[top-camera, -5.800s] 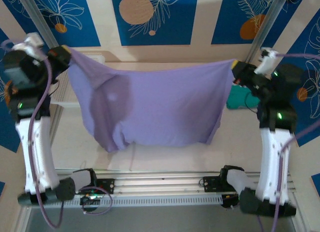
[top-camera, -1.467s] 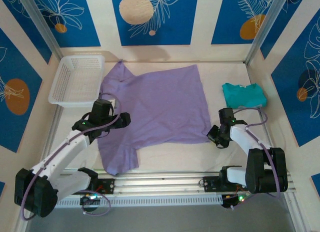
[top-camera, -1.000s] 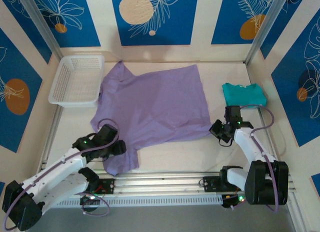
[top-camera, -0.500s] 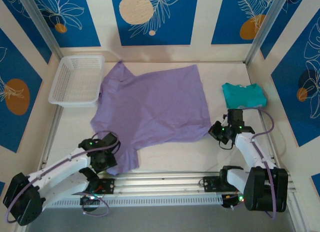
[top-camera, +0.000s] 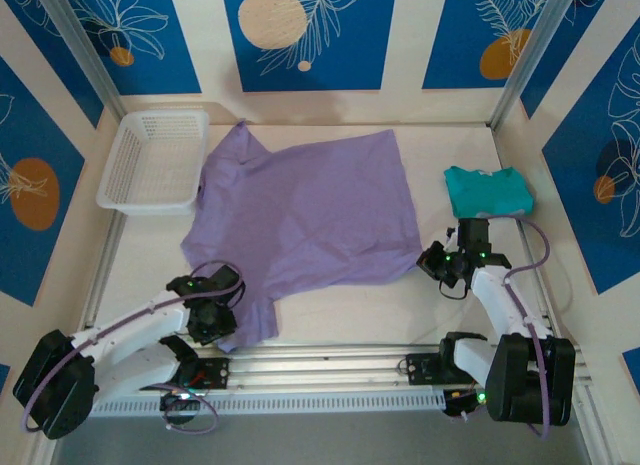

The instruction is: Fold the inside-out t-shirt

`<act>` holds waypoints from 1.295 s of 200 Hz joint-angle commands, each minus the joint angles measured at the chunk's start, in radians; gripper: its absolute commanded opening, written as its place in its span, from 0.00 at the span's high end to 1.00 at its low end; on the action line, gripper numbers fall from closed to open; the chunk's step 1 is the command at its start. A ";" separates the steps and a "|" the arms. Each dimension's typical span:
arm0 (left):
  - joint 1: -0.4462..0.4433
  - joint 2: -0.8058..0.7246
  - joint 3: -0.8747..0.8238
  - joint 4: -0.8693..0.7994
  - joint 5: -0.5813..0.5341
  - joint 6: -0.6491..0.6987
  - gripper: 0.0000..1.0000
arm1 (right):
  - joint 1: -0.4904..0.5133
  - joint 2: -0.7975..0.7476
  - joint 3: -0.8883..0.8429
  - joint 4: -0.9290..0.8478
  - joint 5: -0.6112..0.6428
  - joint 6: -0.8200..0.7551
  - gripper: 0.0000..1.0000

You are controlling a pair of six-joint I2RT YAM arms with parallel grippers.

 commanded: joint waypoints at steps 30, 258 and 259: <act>0.022 -0.037 -0.037 0.030 0.026 0.039 0.92 | -0.008 -0.015 -0.009 -0.019 0.006 -0.007 1.00; 0.589 -0.183 0.468 -0.079 0.182 0.414 1.00 | -0.075 -0.127 0.032 -0.046 -0.033 -0.005 1.00; 0.591 -0.181 0.468 -0.074 0.183 0.414 1.00 | -0.075 -0.125 0.035 -0.045 -0.035 -0.005 1.00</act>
